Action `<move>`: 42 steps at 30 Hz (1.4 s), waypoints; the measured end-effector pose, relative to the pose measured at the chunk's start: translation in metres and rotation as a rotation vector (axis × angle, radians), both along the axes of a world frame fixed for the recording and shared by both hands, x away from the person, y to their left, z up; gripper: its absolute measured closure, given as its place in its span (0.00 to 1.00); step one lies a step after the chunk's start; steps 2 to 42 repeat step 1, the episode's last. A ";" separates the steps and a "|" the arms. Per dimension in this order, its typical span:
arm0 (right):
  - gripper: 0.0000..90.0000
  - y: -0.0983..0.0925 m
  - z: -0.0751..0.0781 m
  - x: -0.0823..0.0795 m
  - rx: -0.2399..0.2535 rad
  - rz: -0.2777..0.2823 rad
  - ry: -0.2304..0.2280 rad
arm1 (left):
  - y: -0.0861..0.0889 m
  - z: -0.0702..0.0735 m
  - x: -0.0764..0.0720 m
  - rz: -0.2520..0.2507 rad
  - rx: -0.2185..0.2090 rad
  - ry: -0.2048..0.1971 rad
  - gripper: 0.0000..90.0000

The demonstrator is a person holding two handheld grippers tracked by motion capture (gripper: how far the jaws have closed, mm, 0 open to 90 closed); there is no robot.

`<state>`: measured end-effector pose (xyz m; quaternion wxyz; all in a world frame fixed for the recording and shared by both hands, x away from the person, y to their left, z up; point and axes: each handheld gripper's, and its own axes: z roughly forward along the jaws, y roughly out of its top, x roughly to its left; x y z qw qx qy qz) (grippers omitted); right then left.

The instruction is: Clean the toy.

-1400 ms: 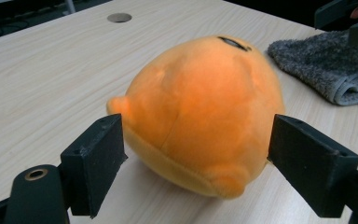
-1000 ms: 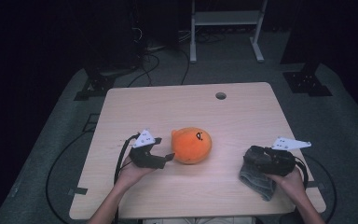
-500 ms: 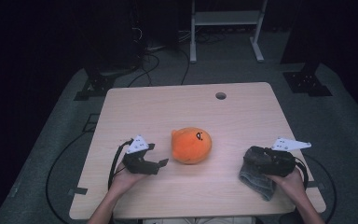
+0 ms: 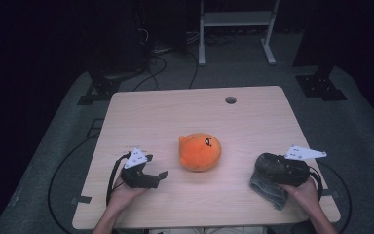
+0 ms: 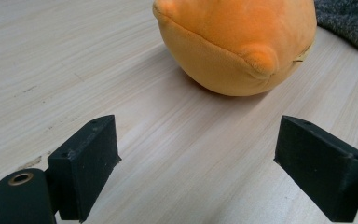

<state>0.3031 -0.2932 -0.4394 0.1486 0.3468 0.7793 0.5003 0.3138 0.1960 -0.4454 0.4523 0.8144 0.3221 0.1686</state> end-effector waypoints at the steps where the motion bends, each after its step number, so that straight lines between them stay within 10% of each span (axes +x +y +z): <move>1: 0.40 0.000 0.000 -0.001 0.000 -0.002 -0.003 | 0.000 0.000 0.000 0.001 0.003 -0.008 0.14; 42: 0.40 0.000 0.000 -0.001 0.000 -0.002 -0.003 | 0.000 0.000 0.000 0.001 0.003 -0.008 0.14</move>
